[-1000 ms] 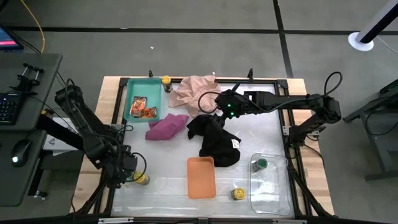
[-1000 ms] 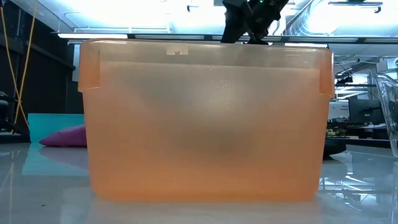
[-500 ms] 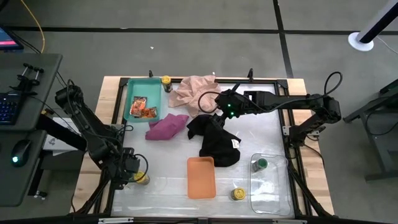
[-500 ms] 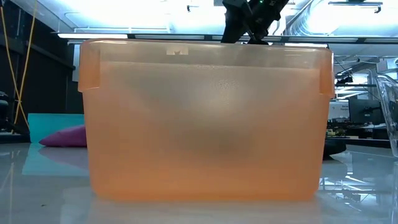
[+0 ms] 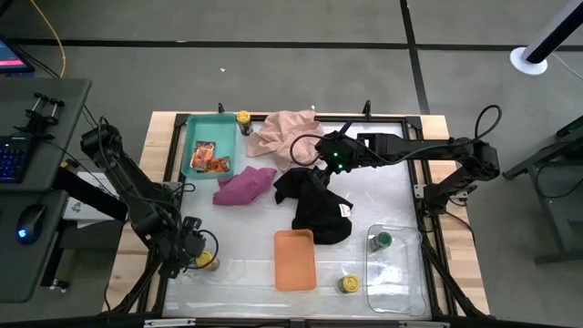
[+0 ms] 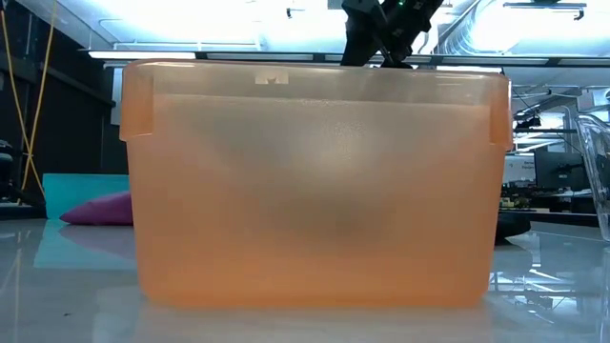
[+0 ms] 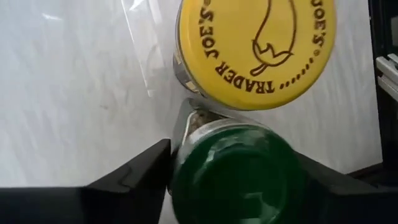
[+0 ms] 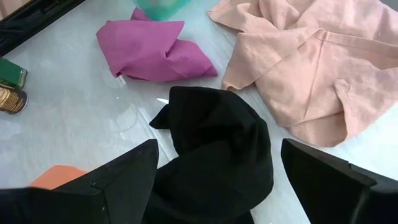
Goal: Sort spices by type
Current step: Put the green seasoning bottle into the transparent bin
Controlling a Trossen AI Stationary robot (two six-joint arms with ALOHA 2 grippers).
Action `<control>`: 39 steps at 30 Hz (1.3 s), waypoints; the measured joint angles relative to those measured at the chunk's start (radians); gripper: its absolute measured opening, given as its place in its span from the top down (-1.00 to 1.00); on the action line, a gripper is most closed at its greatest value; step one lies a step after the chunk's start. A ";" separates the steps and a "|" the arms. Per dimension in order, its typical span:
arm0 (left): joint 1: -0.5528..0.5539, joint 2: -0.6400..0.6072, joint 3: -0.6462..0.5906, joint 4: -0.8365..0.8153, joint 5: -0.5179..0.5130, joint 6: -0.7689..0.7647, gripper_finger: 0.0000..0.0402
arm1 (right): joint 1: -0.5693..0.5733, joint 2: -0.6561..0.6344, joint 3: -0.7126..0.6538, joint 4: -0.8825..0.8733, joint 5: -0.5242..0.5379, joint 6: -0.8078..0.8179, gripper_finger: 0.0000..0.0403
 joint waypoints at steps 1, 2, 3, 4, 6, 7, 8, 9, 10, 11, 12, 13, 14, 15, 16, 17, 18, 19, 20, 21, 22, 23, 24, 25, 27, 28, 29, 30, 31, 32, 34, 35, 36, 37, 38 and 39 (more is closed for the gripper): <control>0.000 -0.001 0.001 0.001 -0.002 0.013 0.01 | 0.000 0.000 0.000 0.000 0.001 0.000 -0.66; 0.000 -0.002 0.002 0.006 -0.003 0.020 0.09 | 0.000 0.000 0.000 0.000 0.001 0.000 -0.66; 0.000 -0.002 0.003 0.011 -0.002 0.021 0.15 | 0.000 0.000 0.000 0.000 0.001 0.000 -0.66; 0.000 -0.002 0.003 0.013 0.001 0.019 0.17 | 0.000 0.000 0.000 0.000 0.001 0.000 -0.66; 0.000 -0.002 0.006 0.000 0.010 -0.006 0.17 | 0.000 0.000 0.000 0.000 0.007 0.000 -0.66; 0.000 -0.003 0.012 -0.020 0.018 -0.027 0.17 | 0.000 0.000 0.000 0.000 0.014 0.000 -0.66; -0.002 -0.005 0.021 -0.052 0.024 -0.048 0.17 | 0.000 0.000 0.000 0.000 0.019 0.000 -0.66; -0.004 -0.013 0.032 -0.100 0.028 -0.072 0.17 | 0.000 -0.001 0.000 0.000 0.022 -0.001 -0.66; -0.008 -0.028 0.045 -0.153 0.028 -0.094 0.17 | 0.000 -0.002 0.000 0.002 0.028 -0.004 -0.66; -0.013 -0.045 0.064 -0.195 0.017 -0.117 0.17 | 0.000 -0.005 0.000 0.004 0.031 -0.006 -0.66; -0.018 -0.064 0.084 -0.233 -0.003 -0.141 0.17 | 0.000 -0.008 0.000 0.003 0.033 -0.006 -0.66; -0.023 -0.086 0.103 -0.281 -0.028 -0.167 0.17 | 0.000 -0.011 0.000 0.005 0.033 -0.006 -0.66; -0.026 -0.108 0.123 -0.337 -0.060 -0.196 0.17 | 0.000 -0.014 0.000 0.009 0.033 -0.005 -0.66; -0.028 -0.130 0.140 -0.398 -0.097 -0.228 0.17 | 0.000 -0.020 0.000 0.006 0.033 -0.005 -0.66; -0.026 -0.154 0.158 -0.458 -0.134 -0.265 0.17 | 0.000 -0.022 0.000 0.002 0.033 -0.005 -0.66; -0.023 -0.175 0.180 -0.503 -0.171 -0.303 0.17 | 0.001 -0.026 0.000 0.004 0.033 -0.005 -0.66; -0.018 -0.194 0.205 -0.537 -0.209 -0.340 0.17 | 0.004 -0.035 0.000 0.002 0.032 -0.002 -0.66; -0.010 -0.210 0.225 -0.568 -0.245 -0.373 0.17 | 0.008 -0.040 0.000 -0.004 0.032 -0.001 -0.66; 0.001 -0.223 0.245 -0.603 -0.279 -0.394 0.17 | 0.014 -0.049 0.000 -0.006 0.031 0.000 -0.66; 0.014 -0.232 0.262 -0.620 -0.311 -0.403 0.17 | 0.020 -0.059 0.000 -0.014 0.028 0.002 -0.66; 0.031 -0.235 0.277 -0.618 -0.341 -0.404 0.17 | 0.029 -0.065 0.000 -0.021 0.028 0.003 -0.66; 0.051 -0.235 0.291 -0.607 -0.366 -0.394 0.17 | 0.038 -0.075 0.000 -0.025 0.028 0.009 -0.66; 0.080 -0.229 0.300 -0.595 -0.378 -0.370 0.17 | 0.048 -0.081 0.000 -0.030 0.028 0.019 -0.66; 0.112 -0.216 0.302 -0.576 -0.383 -0.331 0.17 | 0.060 -0.089 0.000 -0.034 0.027 0.027 -0.66; 0.190 -0.181 0.302 -0.490 -0.375 -0.224 0.17 | 0.089 -0.102 0.000 -0.041 0.028 0.048 -0.66; 0.231 -0.156 0.304 -0.423 -0.363 -0.162 0.17 | 0.105 -0.109 0.000 -0.042 0.027 0.057 -0.66; 0.274 -0.128 0.304 -0.358 -0.345 -0.092 0.17 | 0.123 -0.114 0.000 -0.042 0.027 0.071 -0.66; 0.319 -0.097 0.304 -0.295 -0.327 -0.021 0.17 | 0.140 -0.121 0.000 -0.044 0.027 0.084 -0.66; 0.362 -0.068 0.304 -0.227 -0.315 0.048 0.17 | 0.159 -0.128 0.000 -0.046 0.026 0.100 -0.66; 0.404 -0.037 0.308 -0.156 -0.302 0.112 0.17 | 0.176 -0.138 0.000 -0.046 0.026 0.116 -0.66; 0.485 0.031 0.328 -0.020 -0.279 0.229 0.17 | 0.210 -0.158 0.000 -0.048 0.027 0.159 -0.66; 0.521 0.065 0.341 0.040 -0.263 0.283 0.17 | 0.227 -0.169 0.000 -0.053 0.026 0.182 -0.66; 0.554 0.096 0.354 0.095 -0.245 0.338 0.17 | 0.245 -0.180 0.000 -0.060 0.026 0.203 -0.66; 0.586 0.129 0.371 0.153 -0.223 0.389 0.17 | 0.262 -0.192 0.000 -0.068 0.028 0.223 -0.66; 0.613 0.164 0.390 0.211 -0.204 0.433 0.17 | 0.280 -0.203 0.000 -0.075 0.036 0.244 -0.66; 0.637 0.200 0.411 0.261 -0.183 0.471 0.17 | 0.299 -0.214 0.001 -0.085 0.051 0.266 -0.66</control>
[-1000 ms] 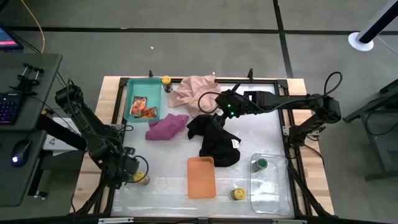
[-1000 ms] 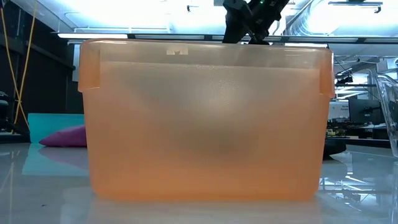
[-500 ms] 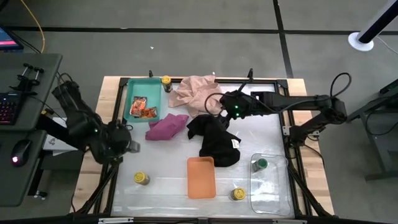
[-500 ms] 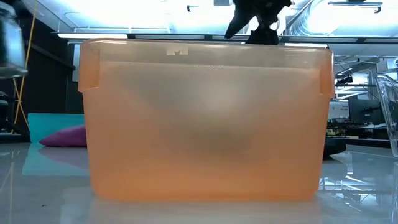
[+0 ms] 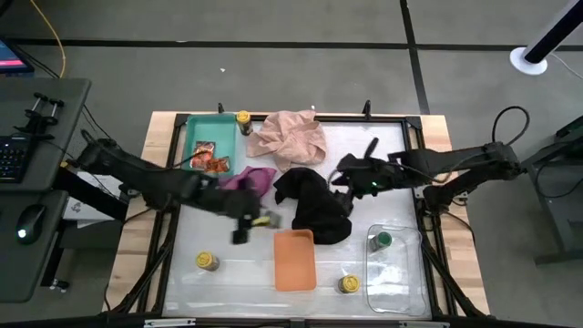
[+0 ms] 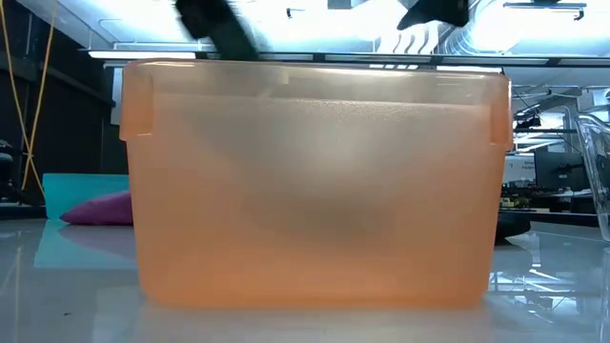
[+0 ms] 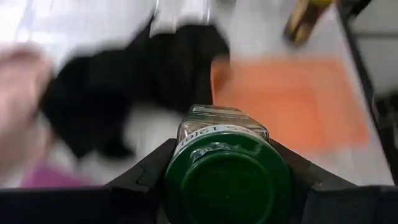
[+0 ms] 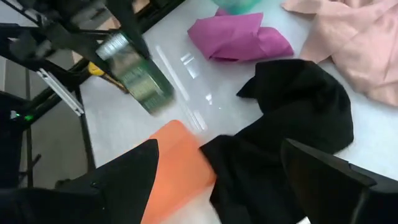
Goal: Sort spices by type
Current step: Put the green seasoning bottle into the transparent bin
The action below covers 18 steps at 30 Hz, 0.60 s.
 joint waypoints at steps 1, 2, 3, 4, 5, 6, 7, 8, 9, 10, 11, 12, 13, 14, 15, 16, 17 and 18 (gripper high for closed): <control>0.022 0.038 0.022 0.049 0.024 0.033 0.17 | 0.019 -0.011 0.000 -0.013 0.018 0.021 -0.66; 0.039 0.073 0.045 0.089 0.051 0.061 0.17 | 0.037 -0.021 0.000 -0.026 0.035 0.043 -0.66; 0.052 0.111 0.071 0.120 0.076 0.087 0.17 | 0.054 -0.032 0.000 -0.041 0.051 0.065 -0.66; 0.062 0.150 0.100 0.142 0.096 0.110 0.17 | 0.072 -0.040 0.001 -0.063 0.063 0.093 -0.66; 0.067 0.185 0.131 0.155 0.112 0.131 0.17 | 0.088 -0.048 0.001 -0.095 0.074 0.129 -0.66; 0.072 0.218 0.161 0.160 0.118 0.152 0.17 | 0.104 -0.053 0.001 -0.136 0.077 0.173 -0.66; 0.072 0.249 0.190 0.158 0.118 0.171 0.17 | 0.122 -0.055 0.001 -0.184 0.077 0.222 -0.66; 0.072 0.278 0.218 0.156 0.118 0.191 0.17 | 0.140 -0.055 0.001 -0.240 0.075 0.274 -0.66; 0.072 0.304 0.243 0.160 0.119 0.210 0.17 | 0.161 -0.052 0.001 -0.297 0.070 0.324 -0.66; 0.072 0.327 0.263 0.163 0.119 0.227 0.17 | 0.182 -0.044 0.001 -0.349 0.058 0.366 -0.66; 0.072 0.348 0.283 0.163 0.120 0.238 0.17 | 0.202 -0.037 0.001 -0.395 0.043 0.403 -0.66; 0.072 0.366 0.299 0.170 0.126 0.251 0.17 | 0.225 -0.028 0.001 -0.432 0.029 0.435 -0.66; 0.072 0.379 0.311 0.189 0.139 0.259 0.17 | 0.247 -0.019 0.001 -0.465 0.008 0.462 -0.66; 0.072 0.390 0.317 0.208 0.148 0.265 0.17 | 0.267 -0.008 0.001 -0.493 -0.017 0.484 -0.66; 0.075 0.397 0.321 0.223 0.153 0.266 0.17 | 0.287 0.003 0.001 -0.513 -0.046 0.501 -0.65; 0.078 0.400 0.322 0.239 0.161 0.265 0.17 | 0.308 0.017 0.001 -0.533 -0.081 0.515 -0.64; 0.078 0.401 0.322 0.244 0.165 0.265 0.17 | 0.329 0.034 0.001 -0.551 -0.114 0.522 -0.61; 0.080 0.401 0.322 0.237 0.165 0.264 0.17 | 0.350 0.053 0.001 -0.562 -0.155 0.527 -0.56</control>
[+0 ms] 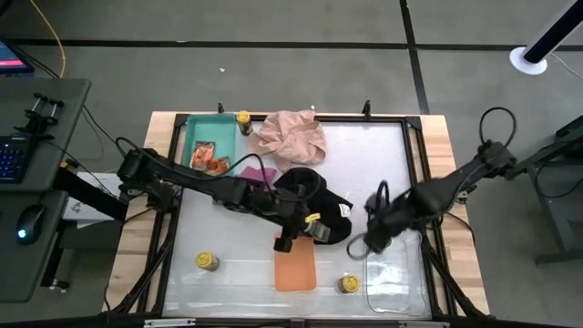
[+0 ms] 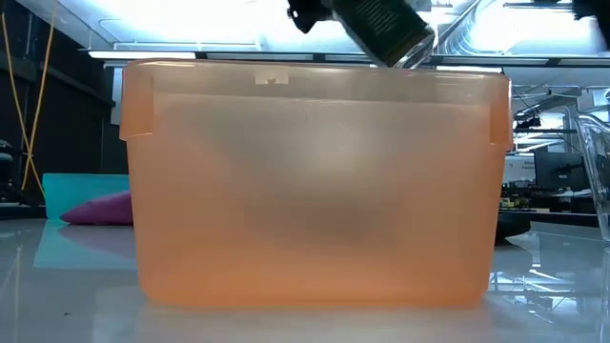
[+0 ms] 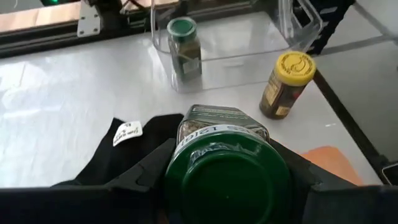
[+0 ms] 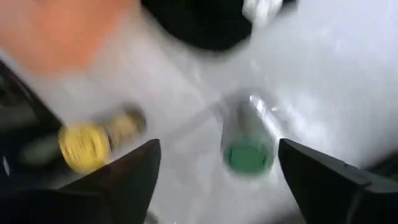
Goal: Sort spices by type
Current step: Put the green seasoning bottle into the transparent bin
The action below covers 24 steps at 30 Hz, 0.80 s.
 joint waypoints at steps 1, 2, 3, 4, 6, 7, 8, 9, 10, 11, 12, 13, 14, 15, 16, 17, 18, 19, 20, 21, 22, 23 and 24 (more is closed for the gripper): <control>0.003 0.000 0.000 -0.009 0.001 -0.002 0.17 | 0.023 0.021 0.000 -0.005 -0.034 0.005 -0.51; 0.006 -0.002 0.000 -0.015 0.000 -0.004 0.17 | 0.045 0.043 0.000 -0.012 -0.063 0.012 -0.44; 0.008 -0.005 0.000 -0.025 0.000 -0.003 0.17 | 0.065 0.067 0.000 -0.016 -0.089 0.015 -0.35; 0.011 -0.007 0.000 -0.031 0.000 0.002 0.17 | 0.083 0.093 0.000 -0.012 -0.110 0.015 -0.26; 0.013 -0.016 0.000 -0.024 -0.002 0.014 0.17 | 0.116 0.151 0.000 0.005 -0.150 0.015 -0.03; 0.013 -0.020 0.000 -0.024 -0.003 0.019 0.17 | 0.130 0.181 0.000 0.014 -0.169 0.014 0.11; 0.012 -0.021 0.000 -0.018 -0.003 0.022 0.17 | 0.141 0.213 0.000 0.023 -0.184 0.014 0.25; 0.012 -0.022 0.000 -0.007 -0.002 0.027 0.17 | 0.149 0.242 0.000 0.029 -0.194 0.014 0.41; 0.012 -0.021 0.000 -0.002 -0.002 0.030 0.17 | 0.156 0.271 0.000 0.031 -0.200 0.014 0.57; 0.012 -0.020 0.000 -0.004 -0.001 0.035 0.17 | 0.161 0.299 0.000 0.030 -0.200 0.017 0.74; 0.011 -0.020 0.000 -0.006 0.000 0.037 0.17 | 0.164 0.322 -0.001 0.031 -0.196 0.017 0.86; 0.011 -0.020 0.000 -0.005 0.000 0.038 0.17 | 0.164 0.344 -0.001 0.034 -0.188 0.014 0.93; 0.011 -0.020 0.000 -0.002 0.000 0.038 0.17 | 0.163 0.363 -0.001 0.035 -0.176 0.013 0.93; 0.011 -0.020 0.000 -0.001 0.000 0.039 0.17 | 0.161 0.380 -0.001 0.034 -0.164 0.013 0.90; 0.011 -0.020 0.000 -0.002 0.000 0.046 0.17 | 0.158 0.392 -0.001 0.034 -0.152 0.012 0.88; 0.011 -0.020 0.000 -0.003 0.000 0.056 0.17 | 0.156 0.401 -0.001 0.034 -0.139 0.011 0.87; 0.011 -0.020 0.000 -0.004 0.005 0.066 0.17 | 0.153 0.406 -0.001 0.035 -0.124 0.012 0.87; 0.011 -0.020 0.000 -0.004 0.014 0.072 0.17 | 0.150 0.408 -0.001 0.035 -0.108 0.011 0.90; 0.011 -0.020 0.000 -0.003 0.025 0.076 0.17 | 0.148 0.408 -0.001 0.037 -0.093 0.011 0.94; 0.011 -0.020 0.000 -0.002 0.035 0.080 0.17 | 0.145 0.408 -0.001 0.040 -0.077 0.011 0.97; 0.011 -0.020 0.000 -0.002 0.045 0.083 0.17 | 0.142 0.406 -0.001 0.043 -0.062 0.011 0.98; 0.011 -0.020 0.000 -0.003 0.055 0.089 0.17 | 0.141 0.405 -0.001 0.046 -0.049 0.011 0.98; 0.011 -0.020 0.000 -0.003 0.057 0.093 0.17 | 0.138 0.403 -0.001 0.049 -0.036 0.010 0.96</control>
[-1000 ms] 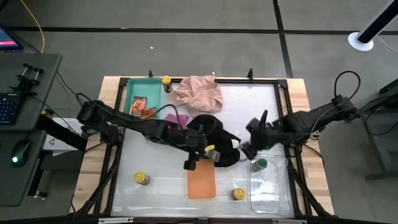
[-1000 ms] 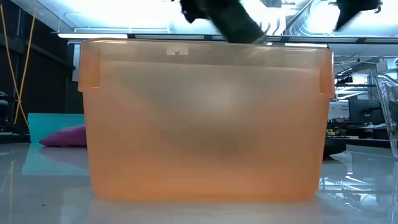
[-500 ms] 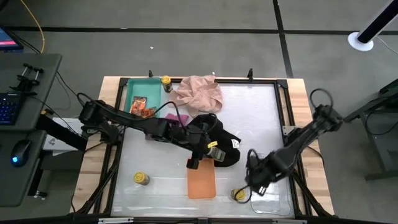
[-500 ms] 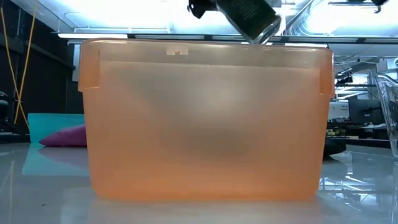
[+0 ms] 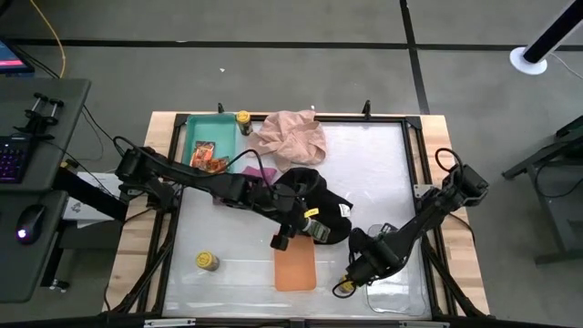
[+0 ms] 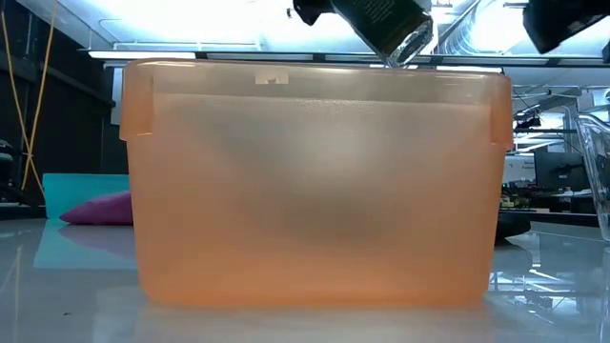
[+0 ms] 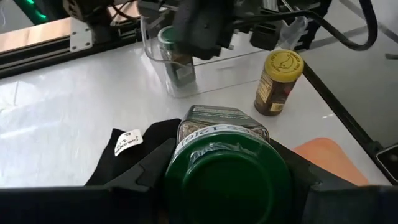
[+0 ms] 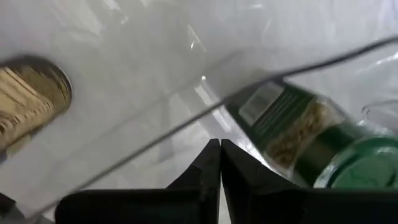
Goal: Sort spices by type
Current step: Put the green seasoning bottle into the transparent bin
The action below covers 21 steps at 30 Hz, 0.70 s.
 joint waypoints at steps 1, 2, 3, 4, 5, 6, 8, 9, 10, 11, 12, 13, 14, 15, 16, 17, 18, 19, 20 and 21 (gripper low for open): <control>0.000 0.000 0.000 0.000 0.000 0.006 0.17 | -0.002 -0.001 0.000 0.001 0.010 0.000 0.96; 0.000 0.000 0.000 0.002 0.000 0.013 0.17 | -0.002 -0.002 0.000 0.004 0.018 -0.001 0.95; 0.000 0.000 0.000 0.003 0.000 0.020 0.17 | -0.002 -0.002 0.000 0.008 0.023 -0.011 0.96; 0.000 0.000 0.000 0.003 0.000 0.024 0.17 | -0.002 -0.002 0.000 0.023 0.029 -0.029 0.98; 0.000 0.000 0.000 0.004 0.000 0.030 0.17 | -0.002 -0.002 0.000 0.051 0.034 -0.052 0.99; 0.000 0.000 0.000 0.005 0.000 0.037 0.17 | -0.002 -0.002 0.000 0.075 0.036 -0.075 0.99; 0.000 0.000 0.000 0.009 0.000 0.055 0.17 | -0.002 -0.002 0.000 0.121 0.043 -0.104 0.98; 0.000 0.000 0.000 0.011 0.000 0.064 0.17 | -0.002 -0.002 0.000 0.144 0.046 -0.112 0.98; 0.000 0.000 0.000 0.011 0.001 0.071 0.17 | -0.002 -0.002 0.000 0.163 0.053 -0.117 0.99; 0.000 0.000 0.000 0.011 0.001 0.074 0.17 | -0.002 -0.002 0.000 0.177 0.061 -0.121 0.99; 0.000 0.000 0.000 0.014 0.001 0.074 0.17 | -0.002 -0.002 0.000 0.190 0.070 -0.124 0.99; 0.000 0.000 0.000 0.021 0.001 0.074 0.17 | -0.003 -0.002 0.000 0.200 0.080 -0.124 0.99; 0.000 0.000 0.000 0.031 0.001 0.075 0.17 | -0.005 -0.002 0.000 0.208 0.087 -0.121 0.99; 0.000 0.000 0.000 0.039 0.001 0.075 0.17 | -0.008 -0.002 0.000 0.215 0.091 -0.114 0.99; 0.000 0.000 0.000 0.046 0.001 0.075 0.17 | -0.011 -0.002 0.000 0.219 0.093 -0.108 0.99; 0.000 0.000 0.000 0.054 0.001 0.074 0.17 | -0.016 -0.002 0.000 0.224 0.099 -0.106 1.00; 0.000 0.000 0.000 0.059 0.001 0.073 0.17 | -0.021 -0.002 0.000 0.232 0.106 -0.106 1.00; 0.000 0.000 0.000 0.060 0.001 0.073 0.17 | -0.026 -0.002 0.001 0.237 0.112 -0.107 1.00; 0.000 0.000 0.000 0.063 0.001 0.073 0.17 | -0.031 -0.002 0.006 0.237 0.117 -0.109 1.00; 0.000 0.000 0.000 0.065 0.001 0.073 0.17 | -0.036 -0.002 0.013 0.235 0.122 -0.116 1.00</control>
